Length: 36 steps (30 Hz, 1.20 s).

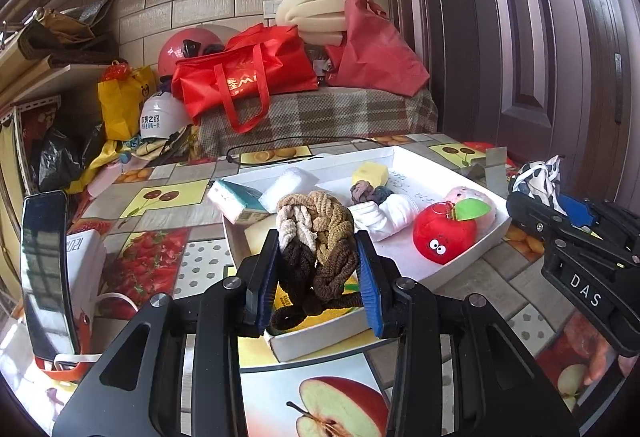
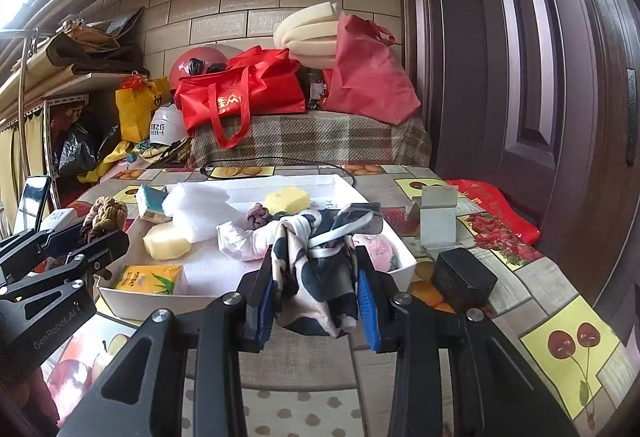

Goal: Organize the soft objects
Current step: 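Carry the knot toy and patterned cloth over the white tray with both tools, then lower the knot toy and cloth into the tray and open both tools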

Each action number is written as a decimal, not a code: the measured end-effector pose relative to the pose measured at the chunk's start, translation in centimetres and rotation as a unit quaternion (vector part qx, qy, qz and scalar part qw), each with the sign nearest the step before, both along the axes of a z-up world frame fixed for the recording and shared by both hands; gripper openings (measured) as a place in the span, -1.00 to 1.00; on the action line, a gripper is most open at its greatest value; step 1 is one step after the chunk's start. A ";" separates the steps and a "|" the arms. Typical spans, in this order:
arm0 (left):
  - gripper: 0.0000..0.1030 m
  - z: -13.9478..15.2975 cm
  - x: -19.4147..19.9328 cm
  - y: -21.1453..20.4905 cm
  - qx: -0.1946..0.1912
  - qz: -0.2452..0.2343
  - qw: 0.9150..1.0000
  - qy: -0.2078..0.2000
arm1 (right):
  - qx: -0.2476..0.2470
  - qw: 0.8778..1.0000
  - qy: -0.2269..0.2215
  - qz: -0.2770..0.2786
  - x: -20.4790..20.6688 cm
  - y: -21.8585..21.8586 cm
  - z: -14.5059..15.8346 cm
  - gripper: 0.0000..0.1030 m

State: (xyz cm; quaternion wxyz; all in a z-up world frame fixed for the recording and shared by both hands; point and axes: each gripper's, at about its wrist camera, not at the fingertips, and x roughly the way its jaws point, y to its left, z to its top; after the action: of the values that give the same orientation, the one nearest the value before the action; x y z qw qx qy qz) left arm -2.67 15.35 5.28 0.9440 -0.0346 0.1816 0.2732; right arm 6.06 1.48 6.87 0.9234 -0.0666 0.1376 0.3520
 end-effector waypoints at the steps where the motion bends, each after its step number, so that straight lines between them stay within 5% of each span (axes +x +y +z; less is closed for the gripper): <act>1: -0.31 0.0 0.2 0.2 -0.002 0.002 1.000 0.001 | 0.001 1.000 0.002 -0.002 0.2 0.3 0.0 -0.31; 36: -0.30 -0.8 8.9 7.4 -0.025 0.023 0.997 0.062 | -0.025 0.998 0.056 -0.014 8.8 10.1 -0.3 -0.29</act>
State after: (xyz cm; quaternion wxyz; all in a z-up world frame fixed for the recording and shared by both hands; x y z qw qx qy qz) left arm 6.19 22.76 4.49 0.9231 -0.0450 0.2459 0.2921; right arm 14.89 11.54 6.53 0.9172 -0.0681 0.1993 0.3382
